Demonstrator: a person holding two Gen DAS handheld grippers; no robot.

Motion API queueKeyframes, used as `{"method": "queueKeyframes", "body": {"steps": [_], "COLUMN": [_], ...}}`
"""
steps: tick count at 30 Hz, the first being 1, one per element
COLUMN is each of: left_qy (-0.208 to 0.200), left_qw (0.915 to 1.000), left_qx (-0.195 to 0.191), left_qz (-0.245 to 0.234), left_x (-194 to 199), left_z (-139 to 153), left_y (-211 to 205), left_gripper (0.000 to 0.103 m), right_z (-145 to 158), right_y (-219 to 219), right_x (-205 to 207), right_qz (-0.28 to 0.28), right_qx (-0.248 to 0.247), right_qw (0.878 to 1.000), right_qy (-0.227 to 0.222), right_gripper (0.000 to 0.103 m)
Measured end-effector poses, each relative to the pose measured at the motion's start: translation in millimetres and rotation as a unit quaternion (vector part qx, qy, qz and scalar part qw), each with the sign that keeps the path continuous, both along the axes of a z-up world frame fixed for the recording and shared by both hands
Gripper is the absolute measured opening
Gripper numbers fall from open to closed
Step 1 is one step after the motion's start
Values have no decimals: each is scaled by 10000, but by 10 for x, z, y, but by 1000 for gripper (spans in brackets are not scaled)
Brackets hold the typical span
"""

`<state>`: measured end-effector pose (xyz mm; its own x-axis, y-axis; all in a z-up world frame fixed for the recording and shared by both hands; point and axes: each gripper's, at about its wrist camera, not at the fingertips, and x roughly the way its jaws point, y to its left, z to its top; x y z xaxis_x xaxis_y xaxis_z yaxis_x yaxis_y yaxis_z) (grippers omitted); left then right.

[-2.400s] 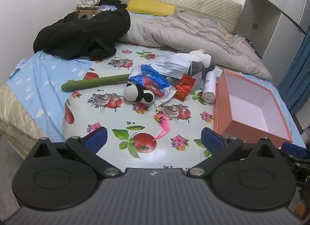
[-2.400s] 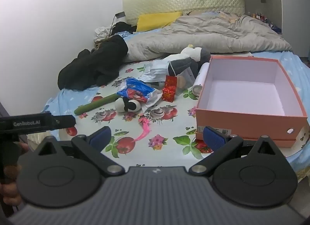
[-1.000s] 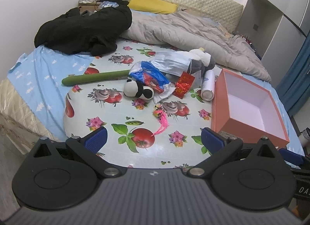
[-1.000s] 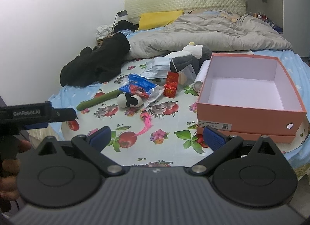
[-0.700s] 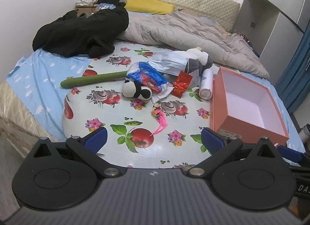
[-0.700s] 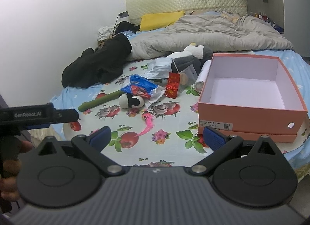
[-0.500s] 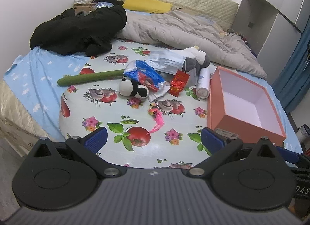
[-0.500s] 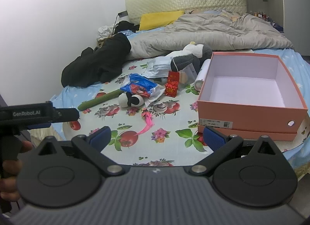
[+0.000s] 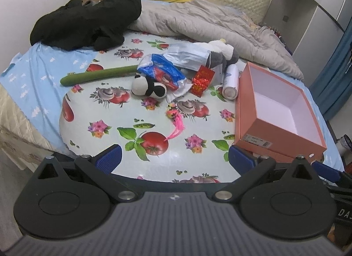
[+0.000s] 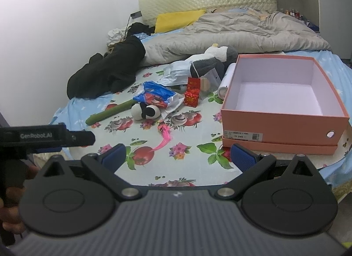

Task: Organize soft objects
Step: 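Move the left tool toward the panda plush, then grasp the panda plush with the left tool while the right tool grasps the pink feathered toy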

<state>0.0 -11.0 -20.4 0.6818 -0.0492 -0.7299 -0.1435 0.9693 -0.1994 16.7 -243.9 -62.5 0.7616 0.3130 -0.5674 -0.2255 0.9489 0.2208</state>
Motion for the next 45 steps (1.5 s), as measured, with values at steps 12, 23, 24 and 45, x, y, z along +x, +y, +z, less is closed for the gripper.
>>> {"method": "queueKeyframes", "body": {"steps": [12,23,24,45], "left_qy": [321,487,508,856], "left_qw": [9992,9984,9983,9954], "left_qx": [-208,-237,-230,-408], "left_qz": [-77,-131,-146,128], "left_x": [246,440,455,1046], "left_z": [-180,-279,-295,-620], "left_y": [25,-5,-15,335], "left_gripper": [103,103,103,103], "right_z": [-33,-117,-126,-419], "right_y": [21,-8,0,119], "right_x": [95,226,236,812], "right_qz": [-44,-135,-125,-84], "right_qx": [48,87,59,-34], "right_qw": [9998,9991,9991,9954], "right_qy": [209,385,393,951], "right_gripper": [103,103,103,103]}}
